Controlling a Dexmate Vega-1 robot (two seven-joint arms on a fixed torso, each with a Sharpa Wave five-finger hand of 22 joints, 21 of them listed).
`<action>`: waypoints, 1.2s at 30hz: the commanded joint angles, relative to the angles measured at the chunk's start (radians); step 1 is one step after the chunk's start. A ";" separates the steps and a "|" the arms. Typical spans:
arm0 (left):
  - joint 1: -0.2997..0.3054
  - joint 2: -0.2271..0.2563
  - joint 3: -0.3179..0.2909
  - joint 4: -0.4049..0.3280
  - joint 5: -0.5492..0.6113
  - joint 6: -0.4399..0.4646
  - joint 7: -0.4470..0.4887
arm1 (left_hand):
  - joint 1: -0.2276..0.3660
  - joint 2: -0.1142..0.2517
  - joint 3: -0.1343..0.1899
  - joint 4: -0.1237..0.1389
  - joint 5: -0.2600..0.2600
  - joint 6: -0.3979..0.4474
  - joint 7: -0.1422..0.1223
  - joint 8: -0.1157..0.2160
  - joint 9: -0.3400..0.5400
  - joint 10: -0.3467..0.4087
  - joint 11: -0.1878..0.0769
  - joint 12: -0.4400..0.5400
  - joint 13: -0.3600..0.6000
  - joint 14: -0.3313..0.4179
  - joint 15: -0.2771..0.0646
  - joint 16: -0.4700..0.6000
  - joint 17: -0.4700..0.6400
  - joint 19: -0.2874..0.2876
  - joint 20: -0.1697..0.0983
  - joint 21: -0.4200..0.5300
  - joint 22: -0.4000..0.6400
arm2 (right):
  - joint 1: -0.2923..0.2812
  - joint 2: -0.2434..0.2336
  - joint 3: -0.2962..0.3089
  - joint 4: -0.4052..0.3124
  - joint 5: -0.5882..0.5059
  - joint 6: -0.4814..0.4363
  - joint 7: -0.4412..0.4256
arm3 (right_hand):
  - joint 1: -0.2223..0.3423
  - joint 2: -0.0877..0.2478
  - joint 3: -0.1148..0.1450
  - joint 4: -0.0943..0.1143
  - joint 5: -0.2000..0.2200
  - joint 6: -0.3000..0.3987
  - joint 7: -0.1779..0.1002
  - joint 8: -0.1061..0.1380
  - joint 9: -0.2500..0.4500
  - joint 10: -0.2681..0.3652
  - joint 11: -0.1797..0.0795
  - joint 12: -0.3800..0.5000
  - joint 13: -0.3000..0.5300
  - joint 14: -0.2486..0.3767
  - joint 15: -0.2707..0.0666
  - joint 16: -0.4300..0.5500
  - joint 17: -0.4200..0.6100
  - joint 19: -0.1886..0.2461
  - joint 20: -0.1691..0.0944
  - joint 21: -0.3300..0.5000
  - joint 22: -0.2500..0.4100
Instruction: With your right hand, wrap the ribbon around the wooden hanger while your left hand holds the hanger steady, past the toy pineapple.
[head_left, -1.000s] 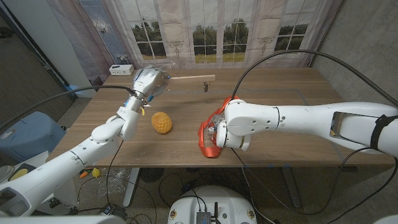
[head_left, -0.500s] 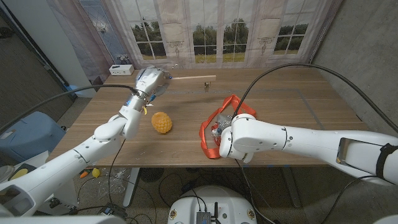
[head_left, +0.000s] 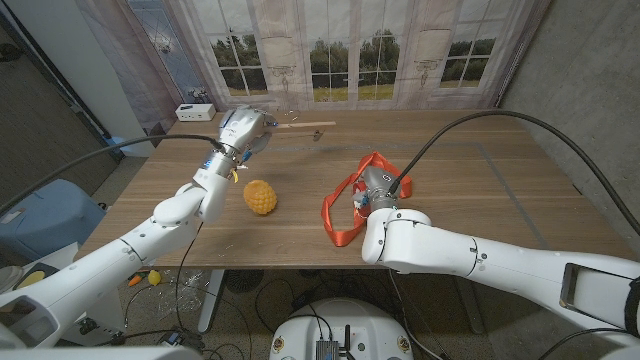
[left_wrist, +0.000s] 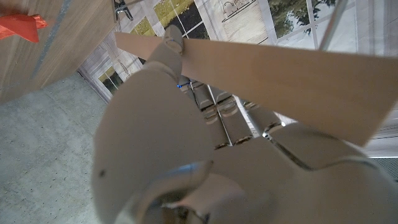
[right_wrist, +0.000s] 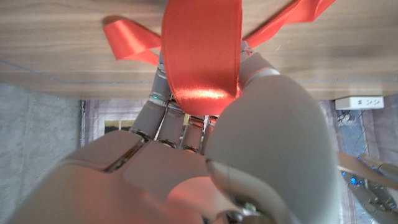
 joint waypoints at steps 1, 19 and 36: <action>0.000 -0.004 -0.003 -0.017 -0.007 0.013 -0.013 | 0.098 0.111 0.013 0.013 0.006 0.021 0.013 0.008 0.002 0.011 0.000 -0.006 0.003 0.053 -0.117 -0.004 0.006 -0.006 -0.034 0.009 0.000 | -0.201 -0.027 0.146 -0.017 -0.324 0.159 0.040 | 0.182 0.192 0.009 0.000 0.006 0.018 -0.002 -0.001 0.000 0.048 0.037 -0.007 -0.002 0.112 -0.205 -0.006 -0.006 -0.003 -0.112 0.011 -0.002; 0.048 -0.049 -0.071 -0.023 -0.231 -0.131 0.017 | 0.098 0.110 0.015 0.012 0.006 0.023 0.016 0.004 0.002 0.013 0.005 -0.013 0.008 0.056 -0.116 -0.009 0.013 -0.010 -0.031 0.026 -0.012 | -0.356 -0.005 0.319 0.006 -0.586 0.344 0.141 | 0.188 0.192 0.015 -0.002 0.001 0.021 0.010 -0.010 -0.008 0.064 0.047 -0.020 -0.014 0.136 -0.203 -0.014 -0.026 0.003 -0.112 0.032 -0.015; 0.118 -0.055 -0.196 -0.070 -0.517 -0.282 -0.116 | 0.099 0.109 0.019 0.011 0.006 0.024 0.021 0.001 0.005 0.017 0.007 -0.021 0.011 0.057 -0.116 -0.014 0.019 -0.017 -0.028 0.042 -0.021 | -0.442 0.047 0.452 0.061 -0.755 0.536 0.166 | 0.190 0.190 0.019 -0.003 -0.001 0.026 0.012 -0.017 -0.014 0.073 0.049 -0.031 -0.023 0.147 -0.203 -0.018 -0.034 0.003 -0.112 0.047 -0.026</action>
